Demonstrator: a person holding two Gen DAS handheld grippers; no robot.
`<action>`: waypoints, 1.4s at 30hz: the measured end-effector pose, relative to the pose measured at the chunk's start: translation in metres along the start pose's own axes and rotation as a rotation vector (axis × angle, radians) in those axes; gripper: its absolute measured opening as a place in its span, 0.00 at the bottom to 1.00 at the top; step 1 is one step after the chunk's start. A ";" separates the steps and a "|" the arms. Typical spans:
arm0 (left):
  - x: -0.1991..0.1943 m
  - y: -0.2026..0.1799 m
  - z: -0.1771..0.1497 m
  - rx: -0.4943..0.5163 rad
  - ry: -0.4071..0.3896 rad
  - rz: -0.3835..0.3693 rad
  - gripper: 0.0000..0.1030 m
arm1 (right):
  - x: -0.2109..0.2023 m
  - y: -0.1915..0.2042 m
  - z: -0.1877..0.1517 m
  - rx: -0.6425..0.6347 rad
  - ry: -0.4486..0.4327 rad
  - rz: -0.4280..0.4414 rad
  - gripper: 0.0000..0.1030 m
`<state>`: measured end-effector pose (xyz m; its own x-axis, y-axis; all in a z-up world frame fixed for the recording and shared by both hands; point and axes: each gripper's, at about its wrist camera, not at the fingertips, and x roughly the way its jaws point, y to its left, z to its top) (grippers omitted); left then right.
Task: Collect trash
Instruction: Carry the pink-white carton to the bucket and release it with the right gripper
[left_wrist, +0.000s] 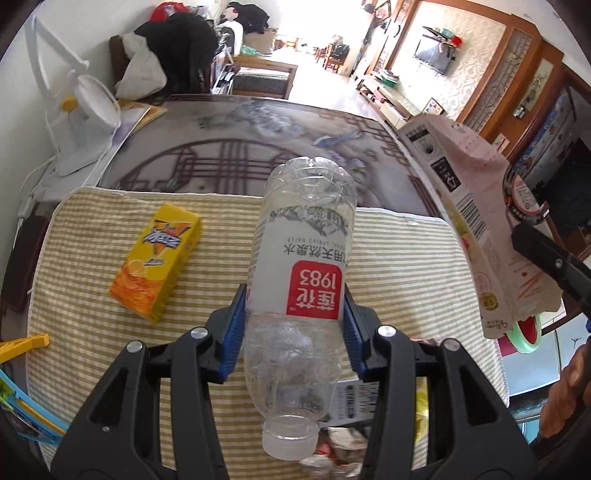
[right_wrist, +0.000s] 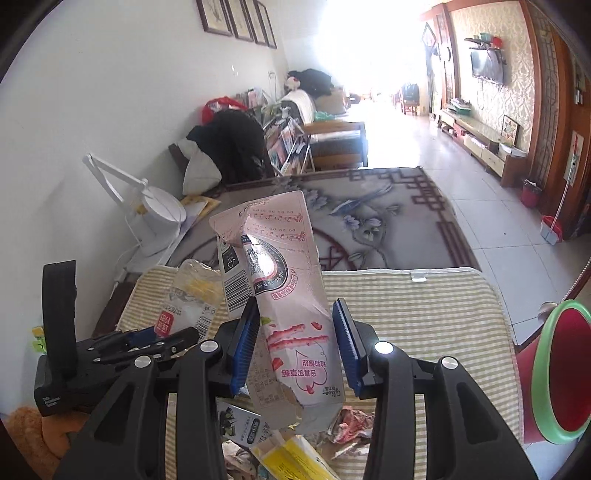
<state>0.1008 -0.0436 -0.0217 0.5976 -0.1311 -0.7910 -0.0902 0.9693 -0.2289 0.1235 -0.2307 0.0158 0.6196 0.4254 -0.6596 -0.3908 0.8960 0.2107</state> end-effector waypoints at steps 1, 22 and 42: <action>-0.001 -0.006 -0.002 0.002 -0.002 0.001 0.43 | -0.006 -0.005 -0.001 0.002 -0.012 -0.002 0.38; -0.004 -0.119 -0.036 0.011 0.003 0.037 0.44 | -0.060 -0.119 -0.052 0.126 0.032 0.039 0.38; 0.016 -0.197 -0.050 0.113 0.054 0.002 0.44 | -0.115 -0.252 -0.089 0.320 -0.008 -0.182 0.39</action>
<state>0.0880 -0.2467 -0.0176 0.5534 -0.1372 -0.8215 0.0011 0.9865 -0.1640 0.0902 -0.5170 -0.0262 0.6651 0.2550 -0.7019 -0.0416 0.9511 0.3060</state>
